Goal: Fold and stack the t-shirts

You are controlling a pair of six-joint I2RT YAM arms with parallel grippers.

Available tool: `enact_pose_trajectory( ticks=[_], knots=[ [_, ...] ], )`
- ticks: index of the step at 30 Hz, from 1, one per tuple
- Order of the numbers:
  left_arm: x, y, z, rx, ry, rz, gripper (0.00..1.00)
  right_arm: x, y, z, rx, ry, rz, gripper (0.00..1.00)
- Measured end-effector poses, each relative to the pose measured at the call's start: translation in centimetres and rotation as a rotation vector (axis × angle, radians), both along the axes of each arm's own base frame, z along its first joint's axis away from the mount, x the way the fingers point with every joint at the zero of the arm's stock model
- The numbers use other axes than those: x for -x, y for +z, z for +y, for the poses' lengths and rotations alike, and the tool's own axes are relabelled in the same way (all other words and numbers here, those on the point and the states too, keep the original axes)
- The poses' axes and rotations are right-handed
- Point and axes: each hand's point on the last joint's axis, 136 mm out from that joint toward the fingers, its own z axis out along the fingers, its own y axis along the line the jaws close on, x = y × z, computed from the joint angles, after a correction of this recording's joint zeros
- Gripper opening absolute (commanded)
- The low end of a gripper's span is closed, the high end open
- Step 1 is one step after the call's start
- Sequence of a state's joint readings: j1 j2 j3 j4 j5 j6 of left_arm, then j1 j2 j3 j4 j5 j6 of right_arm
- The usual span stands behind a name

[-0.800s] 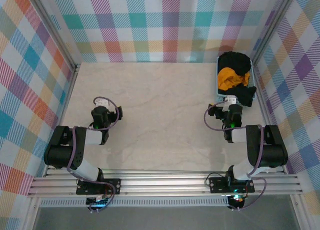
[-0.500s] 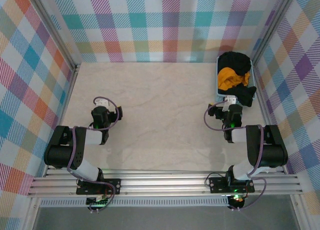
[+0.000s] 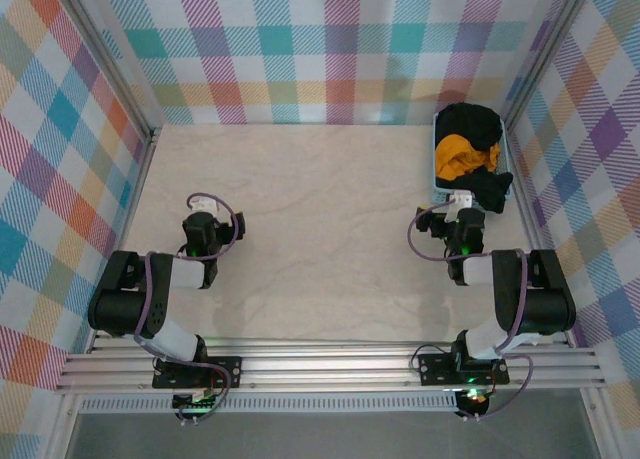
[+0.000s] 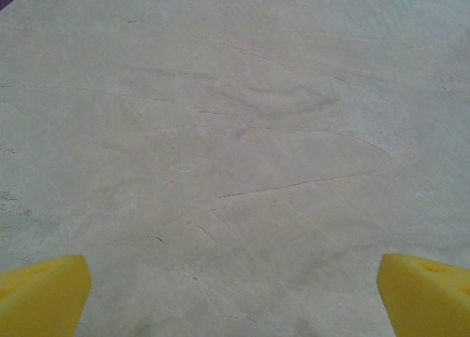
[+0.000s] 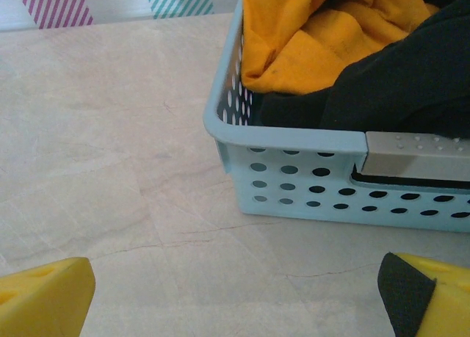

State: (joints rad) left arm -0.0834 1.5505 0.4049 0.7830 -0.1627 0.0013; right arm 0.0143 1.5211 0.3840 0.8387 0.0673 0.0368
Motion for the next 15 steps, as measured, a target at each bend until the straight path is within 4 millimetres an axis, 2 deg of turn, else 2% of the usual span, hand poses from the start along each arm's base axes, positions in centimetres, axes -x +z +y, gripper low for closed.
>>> enact_pose_trajectory(
  ticks=[2, 4, 5, 7, 8, 9, 10, 12, 13, 15],
  knots=[
    [0.7, 0.9, 0.0, -0.016, 0.003, 0.013, 1.0, 1.0, 1.7, -0.2, 0.011, -0.023, -0.012, 1.0],
    [1.5, 4.6, -0.4, -0.001, 0.008, -0.031, 1.0, 2.1, 6.7, 0.0, 0.014, -0.039, -0.103, 1.0],
    [1.7, 7.6, -0.6, 0.014, 0.014, -0.083, 1.0, 2.6, 10.1, 0.3, 0.01, -0.042, -0.168, 1.0],
    [2.0, 15.2, -0.9, 0.082, 0.042, -0.221, 1.0, 3.7, 17.8, 1.1, -0.045, -0.044, -0.285, 1.0],
    [2.3, 19.5, -0.9, 0.151, 0.068, -0.291, 1.0, 4.3, 22.0, 1.2, -0.094, -0.049, -0.333, 1.0],
    [2.6, 23.0, -0.8, 0.224, 0.097, -0.335, 1.0, 5.0, 25.9, 1.1, -0.157, -0.065, -0.378, 1.0],
    [3.0, 26.5, -0.6, 0.312, 0.125, -0.378, 1.0, 5.7, 29.1, 0.9, -0.211, -0.073, -0.414, 1.0],
    [3.3, 30.1, -0.4, 0.444, 0.127, -0.421, 1.0, 6.6, 32.7, 0.2, -0.287, -0.093, -0.432, 0.96],
    [3.4, 31.1, -0.6, 0.504, 0.12, -0.413, 1.0, 6.5, 33.5, -0.2, -0.318, -0.116, -0.404, 0.94],
    [2.5, 31.3, -1.7, 0.574, 0.096, -0.342, 1.0, 5.3, 33.0, -0.8, -0.348, -0.169, -0.315, 0.88]
  ],
)
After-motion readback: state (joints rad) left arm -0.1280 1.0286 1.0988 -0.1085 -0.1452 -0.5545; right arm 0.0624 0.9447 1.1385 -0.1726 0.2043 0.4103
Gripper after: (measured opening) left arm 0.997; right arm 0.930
